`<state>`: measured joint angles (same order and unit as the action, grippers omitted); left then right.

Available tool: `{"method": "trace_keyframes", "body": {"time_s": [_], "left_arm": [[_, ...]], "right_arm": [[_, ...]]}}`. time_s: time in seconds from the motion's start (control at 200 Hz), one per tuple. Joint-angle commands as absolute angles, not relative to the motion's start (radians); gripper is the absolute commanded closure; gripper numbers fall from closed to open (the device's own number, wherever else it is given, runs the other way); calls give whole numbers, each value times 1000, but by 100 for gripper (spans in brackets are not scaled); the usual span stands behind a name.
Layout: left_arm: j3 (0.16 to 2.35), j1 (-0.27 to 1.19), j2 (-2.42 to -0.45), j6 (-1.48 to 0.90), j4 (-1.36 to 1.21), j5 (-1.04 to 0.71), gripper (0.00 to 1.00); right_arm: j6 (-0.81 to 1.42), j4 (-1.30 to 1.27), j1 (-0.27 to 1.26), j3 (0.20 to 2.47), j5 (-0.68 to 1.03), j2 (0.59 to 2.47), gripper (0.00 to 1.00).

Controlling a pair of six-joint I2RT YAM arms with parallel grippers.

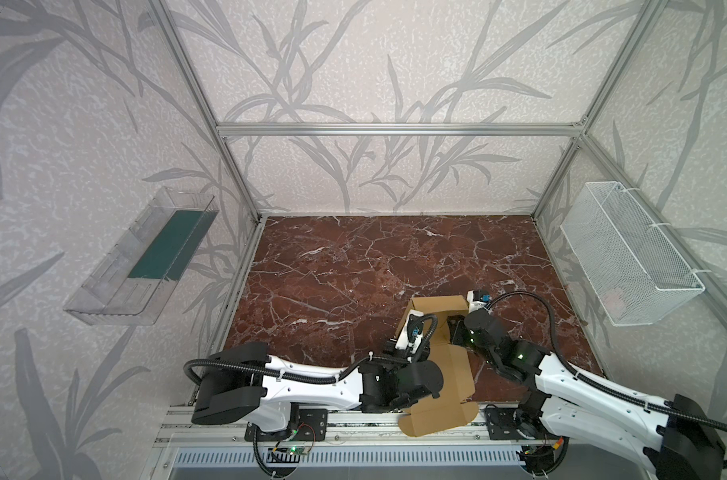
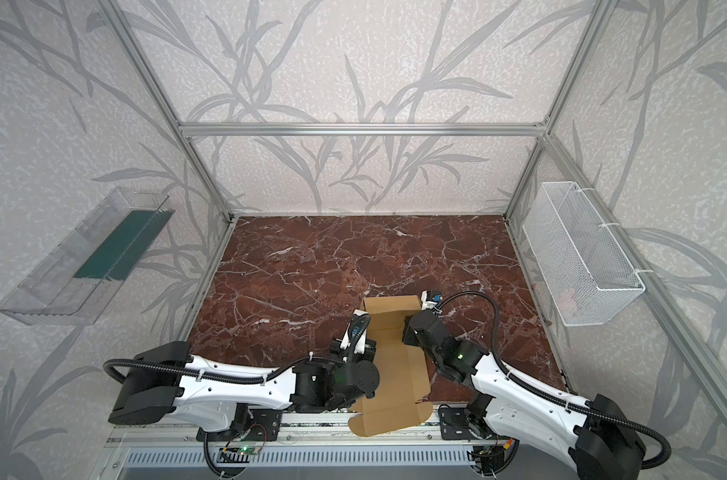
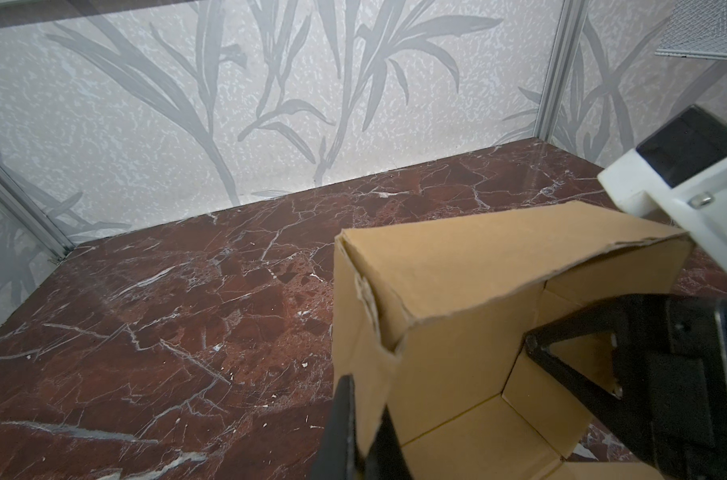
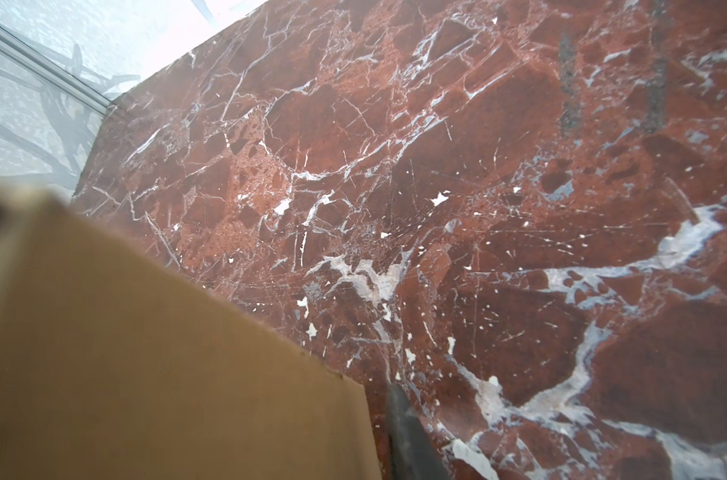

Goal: Fold the paper box

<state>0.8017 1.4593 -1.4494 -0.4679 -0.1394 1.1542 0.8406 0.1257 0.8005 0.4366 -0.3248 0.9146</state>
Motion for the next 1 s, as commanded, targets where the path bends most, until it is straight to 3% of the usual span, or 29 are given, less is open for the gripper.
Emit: {"method": "trace_keyframes", "body": {"time_s": [0.0, 0.215, 0.44, 0.55, 0.995], "left_arm": [[842, 1465, -1451, -517, -147, 1188, 100], [842, 1465, -1456, -531, -132, 1193, 100], [850, 1463, -1459, -544, -112, 1194, 100], [857, 1463, -1464, -559, -92, 1191, 100], [891, 1441, -1485, -652, 45, 1184, 100]], "right_arm": [[833, 181, 803, 441, -351, 890, 74], [838, 189, 804, 418, -353, 855, 75], [831, 180, 805, 397, -355, 800, 71], [822, 183, 805, 395, -354, 791, 62], [811, 204, 815, 389, -344, 755, 59]]}}
